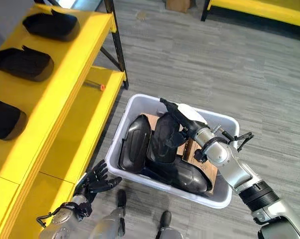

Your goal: Move parts from the plastic box to the shelf.

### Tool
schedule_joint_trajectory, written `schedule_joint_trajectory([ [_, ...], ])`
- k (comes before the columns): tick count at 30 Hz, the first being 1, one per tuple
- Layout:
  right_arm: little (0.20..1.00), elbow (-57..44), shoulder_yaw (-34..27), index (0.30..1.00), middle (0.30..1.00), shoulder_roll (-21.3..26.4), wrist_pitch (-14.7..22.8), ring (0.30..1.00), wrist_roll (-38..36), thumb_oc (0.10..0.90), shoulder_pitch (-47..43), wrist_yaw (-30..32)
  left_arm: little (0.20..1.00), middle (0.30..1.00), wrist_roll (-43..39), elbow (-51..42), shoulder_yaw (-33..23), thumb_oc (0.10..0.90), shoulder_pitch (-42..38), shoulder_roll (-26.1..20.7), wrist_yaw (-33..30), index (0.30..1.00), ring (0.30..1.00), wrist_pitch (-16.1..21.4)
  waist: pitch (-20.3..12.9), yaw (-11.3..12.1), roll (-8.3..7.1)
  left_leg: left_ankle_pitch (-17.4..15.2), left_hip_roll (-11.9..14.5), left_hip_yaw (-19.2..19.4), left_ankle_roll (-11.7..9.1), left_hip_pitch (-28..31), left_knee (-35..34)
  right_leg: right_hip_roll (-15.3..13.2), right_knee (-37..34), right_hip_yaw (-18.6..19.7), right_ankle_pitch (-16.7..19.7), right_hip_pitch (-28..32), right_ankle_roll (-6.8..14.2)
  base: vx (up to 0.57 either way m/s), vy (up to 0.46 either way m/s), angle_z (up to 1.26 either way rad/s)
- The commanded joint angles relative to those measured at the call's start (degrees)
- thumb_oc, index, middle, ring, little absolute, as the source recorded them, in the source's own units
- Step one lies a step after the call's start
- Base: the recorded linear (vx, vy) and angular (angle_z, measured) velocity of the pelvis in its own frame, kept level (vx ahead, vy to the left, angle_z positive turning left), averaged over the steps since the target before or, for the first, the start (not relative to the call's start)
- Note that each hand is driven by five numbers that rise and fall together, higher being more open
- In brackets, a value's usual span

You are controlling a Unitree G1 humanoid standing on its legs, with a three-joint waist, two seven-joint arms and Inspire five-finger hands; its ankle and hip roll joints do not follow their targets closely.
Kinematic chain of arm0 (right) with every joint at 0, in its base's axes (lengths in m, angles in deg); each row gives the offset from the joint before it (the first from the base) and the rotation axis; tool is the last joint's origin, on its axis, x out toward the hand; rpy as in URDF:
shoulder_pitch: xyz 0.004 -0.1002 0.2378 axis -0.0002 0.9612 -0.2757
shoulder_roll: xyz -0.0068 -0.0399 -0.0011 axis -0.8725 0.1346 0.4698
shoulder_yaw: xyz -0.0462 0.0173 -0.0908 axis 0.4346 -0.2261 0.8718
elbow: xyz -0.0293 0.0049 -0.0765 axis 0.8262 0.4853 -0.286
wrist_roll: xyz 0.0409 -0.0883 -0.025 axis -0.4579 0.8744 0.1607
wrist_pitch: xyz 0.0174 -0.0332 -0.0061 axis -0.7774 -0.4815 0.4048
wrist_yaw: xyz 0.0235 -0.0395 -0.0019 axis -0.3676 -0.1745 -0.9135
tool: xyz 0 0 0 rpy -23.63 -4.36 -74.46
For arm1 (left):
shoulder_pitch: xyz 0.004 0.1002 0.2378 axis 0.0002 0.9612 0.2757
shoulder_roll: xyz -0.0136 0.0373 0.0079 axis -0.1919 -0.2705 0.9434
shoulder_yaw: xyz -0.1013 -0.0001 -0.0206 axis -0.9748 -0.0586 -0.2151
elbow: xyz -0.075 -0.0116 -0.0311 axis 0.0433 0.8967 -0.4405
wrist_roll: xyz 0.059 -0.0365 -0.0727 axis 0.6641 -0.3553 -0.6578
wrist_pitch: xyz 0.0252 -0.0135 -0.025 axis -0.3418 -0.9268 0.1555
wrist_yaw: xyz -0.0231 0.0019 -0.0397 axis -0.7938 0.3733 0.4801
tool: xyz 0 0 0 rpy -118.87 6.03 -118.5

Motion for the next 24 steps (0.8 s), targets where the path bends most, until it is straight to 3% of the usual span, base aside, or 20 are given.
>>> schedule_joint_trajectory([
  [1,1.000,-2.8,1.8,1.000,1.000,1.8,2.2,1.000,0.3,0.900,-10.9,0.9,1.000,1.000,0.1,-5.6,-1.6,0.900,-2.4,-2.5,0.5,1.000,1.000,3.3,-0.1,0.5,-2.45,-1.9,4.1,0.8,-4.1,-0.1,1.5,-3.9,-4.8,1.5,6.0,-2.4,2.2,0.00,0.018,-0.03],
  [9,1.000,-2.2,2.2,1.000,1.000,-0.4,0.8,1.000,-1.5,0.900,-10.2,0.5,1.000,1.000,0.7,-4.5,-1.1,0.900,-4.0,-2.1,-0.5,1.000,1.000,3.4,1.7,0.1,-2.87,-2.1,4.3,1.1,-4.1,-0.9,2.4,-4.0,-4.5,1.8,6.2,-3.4,2.1,0.00,0.000,0.00],
  [24,1.000,-6.1,3.7,1.000,1.000,0.2,0.4,1.000,-2.0,0.900,-10.6,-2.0,1.000,1.000,0.6,-4.4,-1.2,0.900,-6.1,-1.4,-1.4,1.000,1.000,3.6,4.6,-0.3,-3.40,-2.3,4.5,1.1,-4.0,-1.9,3.5,-4.3,-3.6,2.6,6.3,-4.8,2.0,-0.02,0.004,-0.02],
])
